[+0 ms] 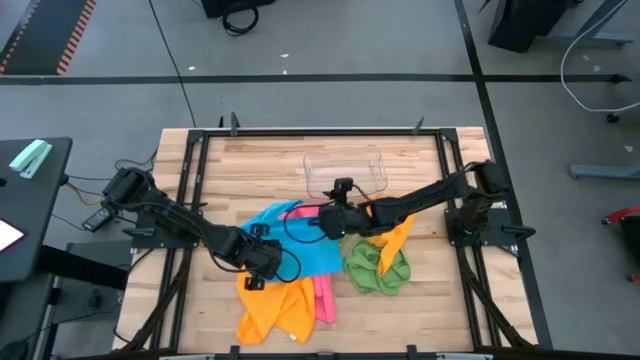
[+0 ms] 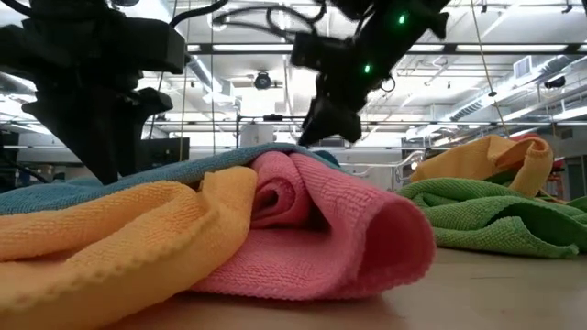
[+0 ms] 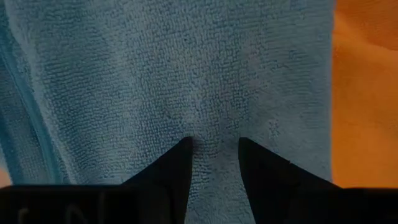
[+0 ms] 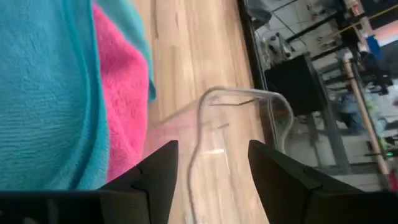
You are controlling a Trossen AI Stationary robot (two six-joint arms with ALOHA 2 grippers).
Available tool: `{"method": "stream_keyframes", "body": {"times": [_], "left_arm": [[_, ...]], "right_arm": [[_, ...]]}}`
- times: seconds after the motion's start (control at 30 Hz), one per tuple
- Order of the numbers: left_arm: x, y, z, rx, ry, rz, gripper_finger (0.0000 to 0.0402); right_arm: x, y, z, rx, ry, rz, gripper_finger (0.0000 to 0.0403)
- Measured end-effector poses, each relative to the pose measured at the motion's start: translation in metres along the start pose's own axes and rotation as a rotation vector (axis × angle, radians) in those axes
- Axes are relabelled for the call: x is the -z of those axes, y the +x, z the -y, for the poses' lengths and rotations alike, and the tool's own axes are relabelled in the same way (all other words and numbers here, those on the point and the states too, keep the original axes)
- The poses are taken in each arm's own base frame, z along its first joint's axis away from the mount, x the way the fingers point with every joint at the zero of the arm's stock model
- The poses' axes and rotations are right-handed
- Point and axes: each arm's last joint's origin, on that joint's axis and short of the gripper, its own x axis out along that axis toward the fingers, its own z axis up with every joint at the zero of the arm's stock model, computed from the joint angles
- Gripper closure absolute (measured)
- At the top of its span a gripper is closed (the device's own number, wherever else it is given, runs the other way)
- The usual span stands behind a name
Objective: Fold microfiber towels
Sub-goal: Fold the bottom blue microfiber cloth
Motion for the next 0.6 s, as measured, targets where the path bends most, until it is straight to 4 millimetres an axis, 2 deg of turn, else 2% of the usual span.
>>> {"method": "stream_keyframes", "body": {"times": [0.13,0.23,0.33,0.47,0.6], "left_arm": [[0.0,-0.007,0.005,0.018,0.016,0.027,0.0272],[-0.003,-0.013,0.007,0.025,0.023,0.05,0.0274],[-0.008,-0.017,0.008,0.03,0.03,0.072,0.0275],[-0.006,-0.018,0.012,0.035,0.042,0.072,0.0273],[-0.005,-0.019,0.016,0.041,0.046,0.072,0.0273]], "right_arm": [[-0.006,-0.021,0.009,-0.203,0.064,0.078,0.0199],[-0.008,-0.027,0.011,-0.331,0.155,0.108,0.0199],[-0.006,-0.024,0.005,-0.366,0.206,0.087,0.0199],[0.006,-0.016,-0.009,-0.384,0.242,0.018,0.0199],[0.017,-0.012,-0.013,-0.379,0.284,-0.023,0.0198]]}}
